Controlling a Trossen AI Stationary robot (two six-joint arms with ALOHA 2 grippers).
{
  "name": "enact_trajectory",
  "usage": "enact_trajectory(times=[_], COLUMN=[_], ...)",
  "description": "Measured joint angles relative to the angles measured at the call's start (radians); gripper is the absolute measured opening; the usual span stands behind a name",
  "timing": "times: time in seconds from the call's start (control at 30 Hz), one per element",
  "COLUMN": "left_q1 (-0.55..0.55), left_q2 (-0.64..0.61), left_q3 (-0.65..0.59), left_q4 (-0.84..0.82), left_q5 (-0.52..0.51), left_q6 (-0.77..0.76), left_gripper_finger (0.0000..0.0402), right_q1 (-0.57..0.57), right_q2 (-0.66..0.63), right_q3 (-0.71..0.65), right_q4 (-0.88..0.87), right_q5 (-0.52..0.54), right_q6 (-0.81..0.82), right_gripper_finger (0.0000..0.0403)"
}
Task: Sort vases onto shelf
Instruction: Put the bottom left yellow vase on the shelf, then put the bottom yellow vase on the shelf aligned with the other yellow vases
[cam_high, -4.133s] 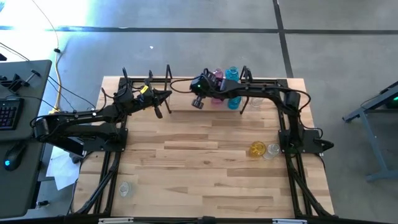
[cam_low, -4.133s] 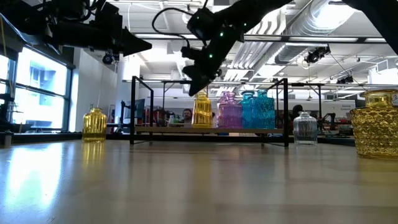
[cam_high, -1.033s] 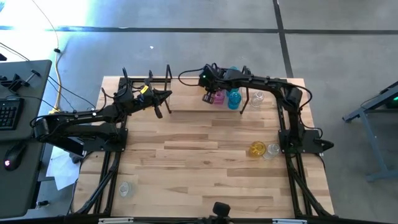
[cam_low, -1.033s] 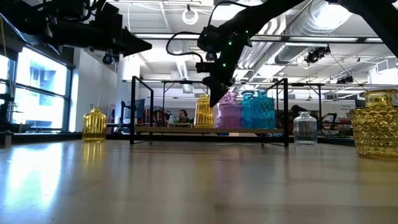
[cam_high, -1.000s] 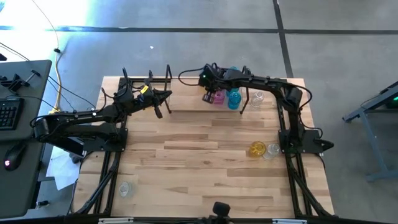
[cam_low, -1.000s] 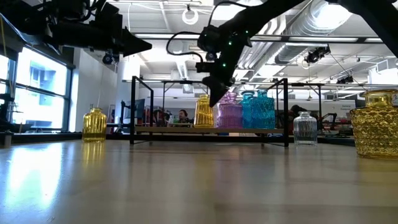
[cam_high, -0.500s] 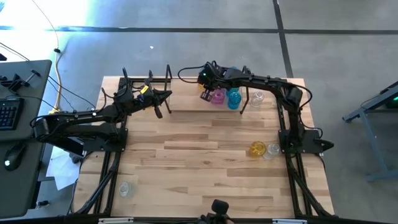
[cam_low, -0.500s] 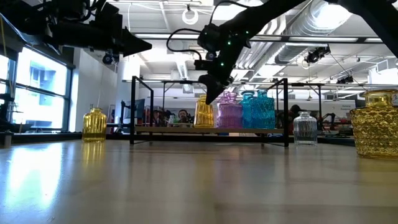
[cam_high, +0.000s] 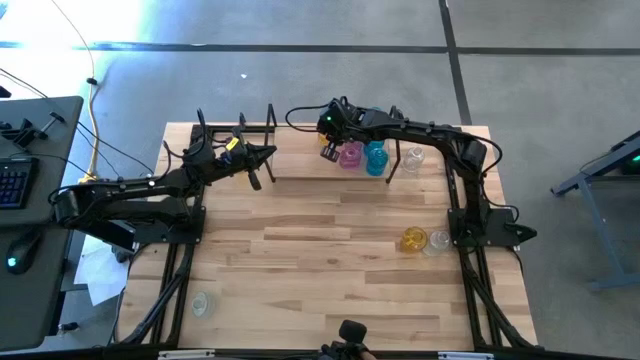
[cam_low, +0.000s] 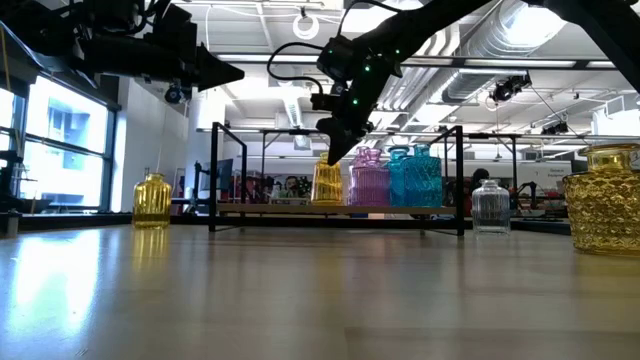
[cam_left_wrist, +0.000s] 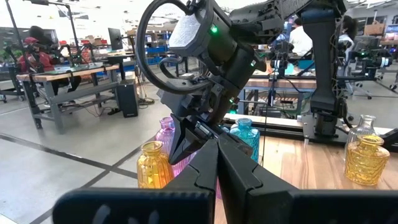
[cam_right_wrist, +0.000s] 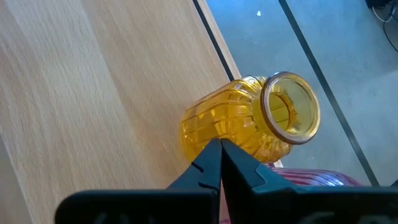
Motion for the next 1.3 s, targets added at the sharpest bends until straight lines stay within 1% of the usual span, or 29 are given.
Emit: enact_trajectory(times=[0.33,0.63,1.1,1.3], left_q1=[0.0,0.0,0.0,0.0], left_q2=[0.0,0.0,0.0,0.0], left_q3=[0.0,0.0,0.0,0.0], left_q4=[0.0,0.0,0.0,-0.001], left_q5=[0.0,0.0,0.0,0.0], left_q6=[0.0,0.0,0.0,0.0], left_gripper_finger=[0.0,0.0,0.0,0.0], right_q1=[-0.018,-0.023,-0.03,0.019], right_q2=[0.0,0.0,0.0,-0.03], right_q3=[0.0,0.0,0.0,0.0], right_q4=[0.001,0.012,0.028,0.023], right_q5=[-0.006,-0.043,-0.043,-0.041], right_q6=[0.0,0.004,-0.008,-0.061], right_gripper_finger=[0.0,0.0,0.0,0.0])
